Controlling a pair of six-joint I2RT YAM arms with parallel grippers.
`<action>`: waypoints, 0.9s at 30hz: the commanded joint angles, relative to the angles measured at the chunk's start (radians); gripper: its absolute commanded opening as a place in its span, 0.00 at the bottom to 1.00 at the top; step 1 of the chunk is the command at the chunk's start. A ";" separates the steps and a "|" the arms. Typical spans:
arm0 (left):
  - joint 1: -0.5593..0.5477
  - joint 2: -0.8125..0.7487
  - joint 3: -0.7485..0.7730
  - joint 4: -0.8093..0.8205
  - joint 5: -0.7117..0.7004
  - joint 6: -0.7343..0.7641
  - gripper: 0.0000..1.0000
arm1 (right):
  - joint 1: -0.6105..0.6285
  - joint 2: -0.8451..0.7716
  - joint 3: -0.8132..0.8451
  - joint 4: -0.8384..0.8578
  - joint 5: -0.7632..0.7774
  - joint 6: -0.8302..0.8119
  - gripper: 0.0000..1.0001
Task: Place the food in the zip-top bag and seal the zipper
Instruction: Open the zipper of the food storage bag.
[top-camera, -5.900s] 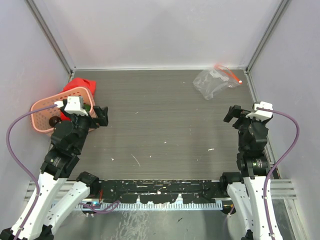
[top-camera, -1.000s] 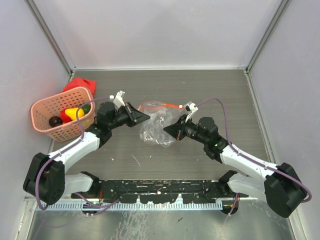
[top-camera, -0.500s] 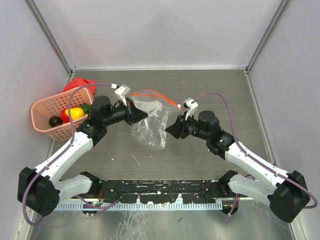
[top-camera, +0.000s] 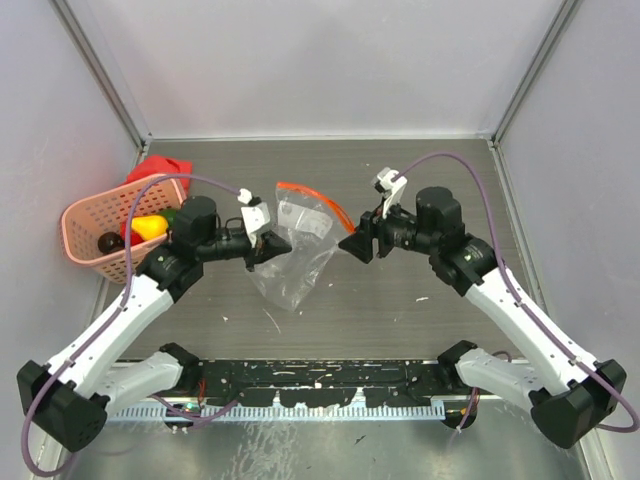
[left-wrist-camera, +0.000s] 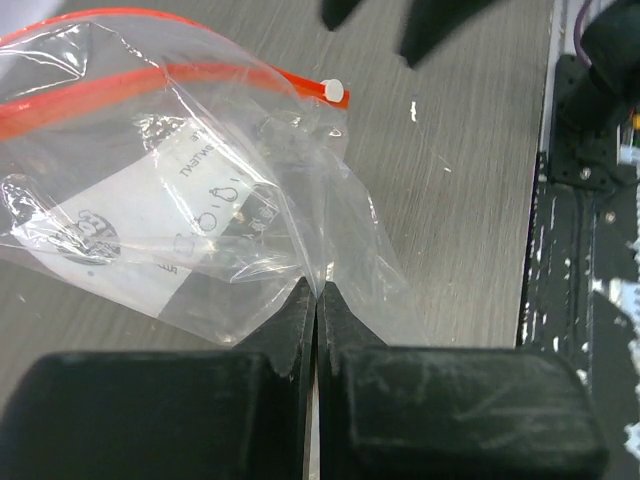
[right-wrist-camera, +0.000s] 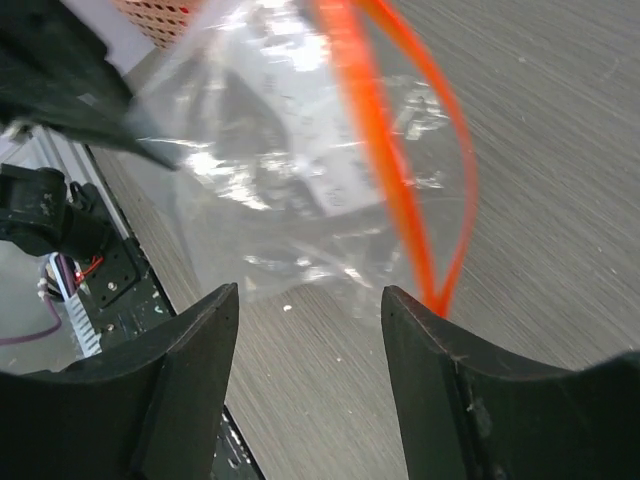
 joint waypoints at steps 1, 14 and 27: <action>-0.028 -0.100 -0.043 -0.009 0.081 0.297 0.00 | -0.135 0.032 0.053 -0.037 -0.206 -0.046 0.65; -0.058 -0.197 -0.138 0.049 0.092 0.489 0.00 | -0.284 0.158 0.125 0.026 -0.451 -0.023 0.68; -0.076 -0.192 -0.132 0.063 0.123 0.486 0.00 | -0.250 0.237 0.021 0.148 -0.524 0.028 0.66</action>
